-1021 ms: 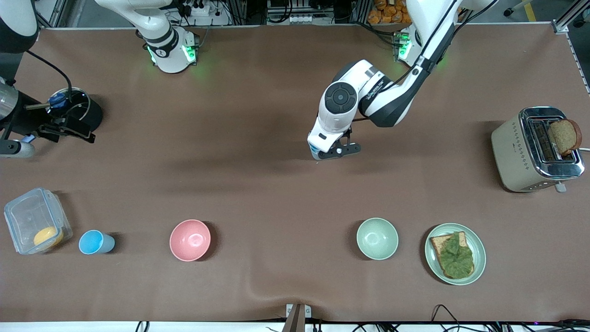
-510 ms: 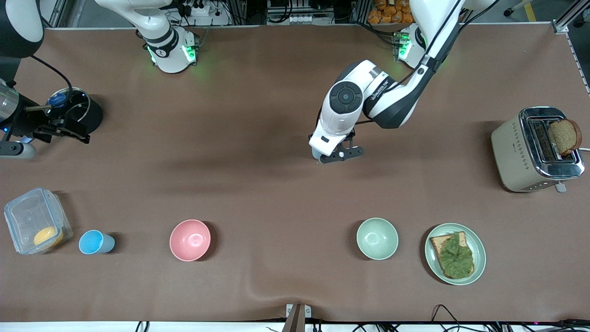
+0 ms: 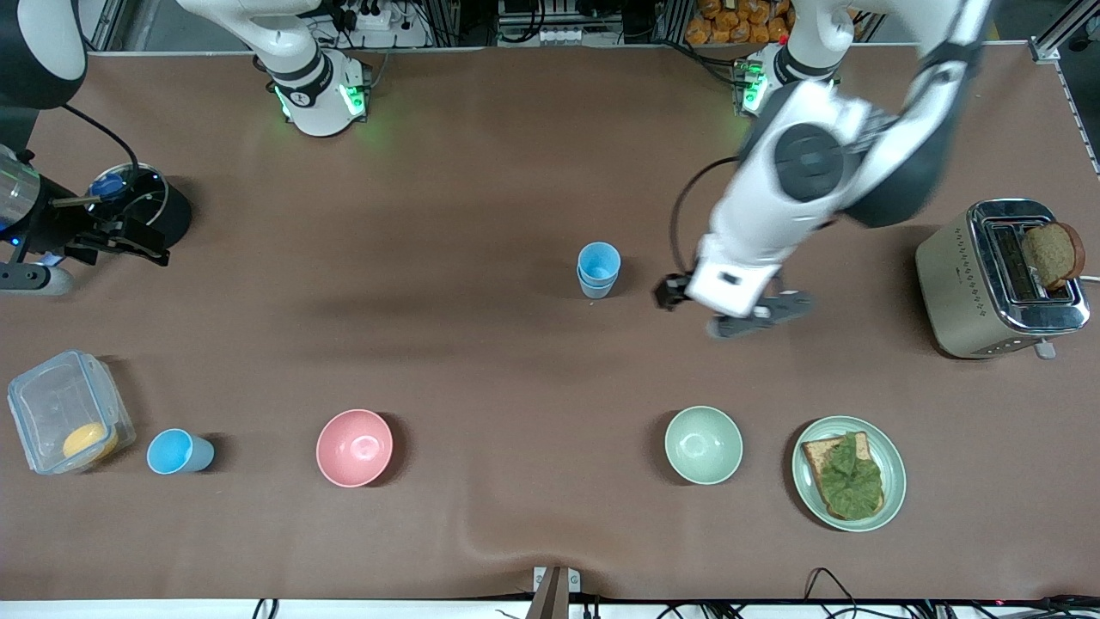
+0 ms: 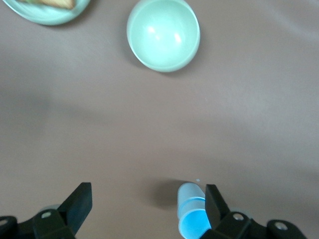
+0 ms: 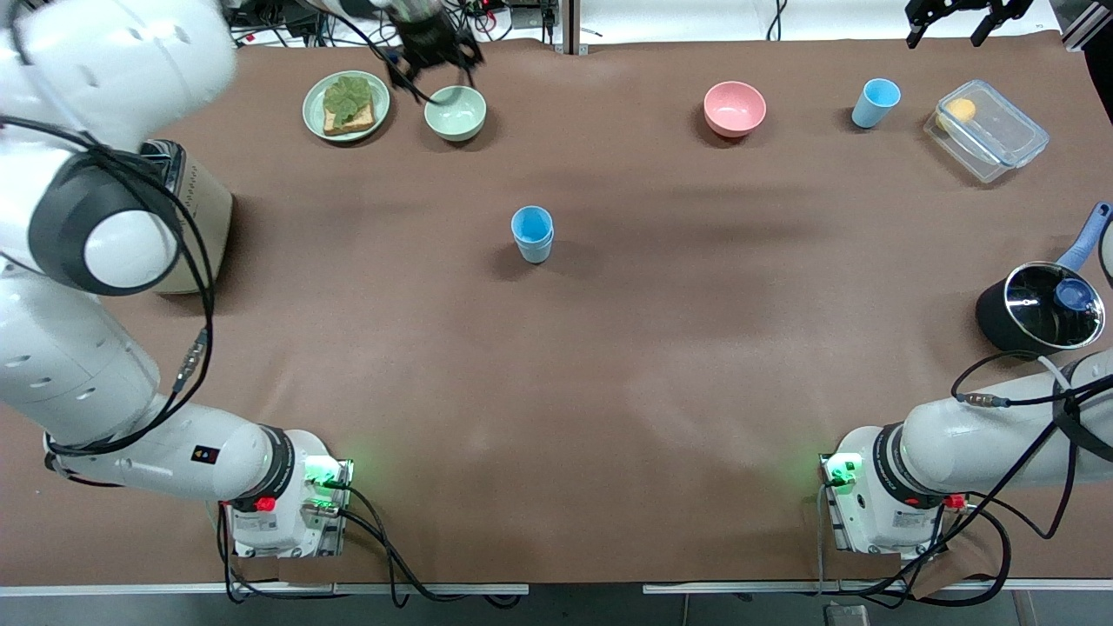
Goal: Stack blue cups with both arms
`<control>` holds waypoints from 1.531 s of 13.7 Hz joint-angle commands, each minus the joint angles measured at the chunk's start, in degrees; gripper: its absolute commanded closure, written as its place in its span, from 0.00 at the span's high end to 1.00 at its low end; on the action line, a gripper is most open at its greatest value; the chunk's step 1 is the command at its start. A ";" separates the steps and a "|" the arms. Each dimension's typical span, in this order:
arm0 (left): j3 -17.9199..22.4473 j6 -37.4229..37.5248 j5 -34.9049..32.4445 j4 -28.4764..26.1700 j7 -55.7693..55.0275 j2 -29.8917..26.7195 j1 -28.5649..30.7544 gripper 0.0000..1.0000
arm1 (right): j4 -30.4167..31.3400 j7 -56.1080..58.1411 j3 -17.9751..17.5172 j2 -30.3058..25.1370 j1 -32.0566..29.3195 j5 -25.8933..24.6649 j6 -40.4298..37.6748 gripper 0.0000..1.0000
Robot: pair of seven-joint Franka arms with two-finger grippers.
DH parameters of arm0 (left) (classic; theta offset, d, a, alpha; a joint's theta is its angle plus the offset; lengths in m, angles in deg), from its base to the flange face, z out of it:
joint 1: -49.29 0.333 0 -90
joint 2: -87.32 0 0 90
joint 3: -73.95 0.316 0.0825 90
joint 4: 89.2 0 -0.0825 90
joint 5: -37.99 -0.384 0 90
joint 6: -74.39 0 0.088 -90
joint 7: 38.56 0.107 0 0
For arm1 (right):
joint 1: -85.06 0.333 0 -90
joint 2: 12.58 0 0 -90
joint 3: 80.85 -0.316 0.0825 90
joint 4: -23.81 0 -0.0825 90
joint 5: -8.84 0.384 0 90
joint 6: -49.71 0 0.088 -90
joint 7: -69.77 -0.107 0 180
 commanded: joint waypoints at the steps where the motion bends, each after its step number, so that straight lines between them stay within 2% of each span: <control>1: -0.54 2.95 -0.76 1.44 6.00 -3.37 5.54 1.00 | -0.09 0.58 -0.63 -0.04 -0.56 -0.93 -0.50 1.00; 4: -0.72 6.01 -0.58 1.52 17.87 -7.50 11.34 1.00 | -0.09 0.67 -0.63 0.05 -0.56 -0.84 -0.50 1.00; 6: -0.72 9.70 -0.50 1.87 20.52 -9.53 14.25 1.00 | -0.09 0.67 -0.63 0.05 -0.56 -0.76 -0.50 1.00; 10: -1.77 12.09 0.12 1.88 24.13 -11.82 18.92 1.00 | 0.26 0.67 -0.63 0.14 -0.56 -0.76 -0.41 1.00; 12: 0.23 12.79 1.17 0.57 31.12 -14.09 17.61 1.00 | 0.35 0.67 -0.63 0.14 -0.65 -0.76 -0.41 1.00; 15: 10.05 12.79 2.32 -3.99 34.15 -17.78 9.29 1.00 | 0.61 0.67 -0.63 0.14 -0.65 -0.76 -0.32 1.00; 17: 10.97 12.79 2.32 -6.90 34.16 -19.81 8.55 1.00 | 0.70 0.67 -0.63 0.14 -0.65 -0.76 -0.14 1.00; 21: 11.24 12.79 1.97 -6.30 35.04 -19.03 8.38 1.00 | 0.79 0.67 -0.63 0.14 -0.56 -0.76 -0.14 1.00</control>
